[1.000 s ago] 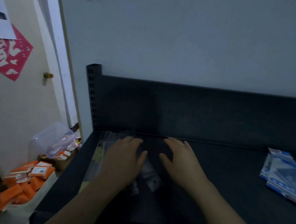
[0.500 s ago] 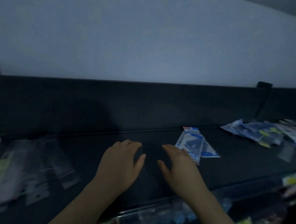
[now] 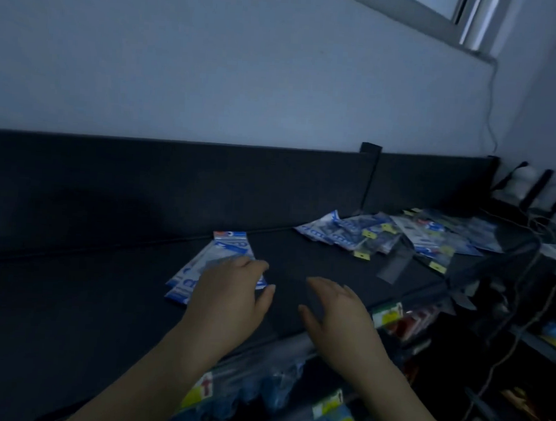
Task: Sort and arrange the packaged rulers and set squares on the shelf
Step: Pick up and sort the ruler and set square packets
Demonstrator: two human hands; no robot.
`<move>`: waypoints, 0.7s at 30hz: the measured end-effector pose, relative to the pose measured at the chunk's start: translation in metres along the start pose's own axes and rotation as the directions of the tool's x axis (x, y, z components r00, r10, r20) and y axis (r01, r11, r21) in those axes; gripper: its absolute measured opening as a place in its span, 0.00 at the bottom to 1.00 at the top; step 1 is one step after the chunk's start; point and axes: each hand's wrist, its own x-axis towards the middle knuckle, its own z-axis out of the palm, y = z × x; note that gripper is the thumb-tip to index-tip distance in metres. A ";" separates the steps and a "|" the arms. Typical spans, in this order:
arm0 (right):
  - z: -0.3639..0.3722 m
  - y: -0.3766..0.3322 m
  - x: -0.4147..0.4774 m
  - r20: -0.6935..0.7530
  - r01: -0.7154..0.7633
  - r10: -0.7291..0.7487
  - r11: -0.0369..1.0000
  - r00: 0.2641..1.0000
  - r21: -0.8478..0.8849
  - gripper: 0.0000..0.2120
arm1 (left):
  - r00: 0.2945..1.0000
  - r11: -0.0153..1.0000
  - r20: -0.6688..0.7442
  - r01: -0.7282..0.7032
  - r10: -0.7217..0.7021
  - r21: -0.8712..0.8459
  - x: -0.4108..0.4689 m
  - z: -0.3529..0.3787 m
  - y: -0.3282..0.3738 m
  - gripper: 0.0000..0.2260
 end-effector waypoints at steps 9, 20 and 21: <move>-0.018 0.084 0.031 -0.053 -0.140 0.138 0.989 0.989 -0.042 0.25 | 0.983 0.989 0.120 -0.145 0.141 0.024 0.083 0.060 0.042 0.18; -0.033 0.182 0.068 -0.067 -0.355 0.351 0.933 0.934 -0.053 0.23 | 0.940 0.970 0.238 -0.235 0.243 -0.064 0.174 0.141 0.085 0.14; -0.032 0.191 0.071 -0.060 -0.364 0.361 0.930 0.931 -0.050 0.23 | 0.938 0.971 0.251 -0.229 0.239 -0.070 0.180 0.151 0.088 0.13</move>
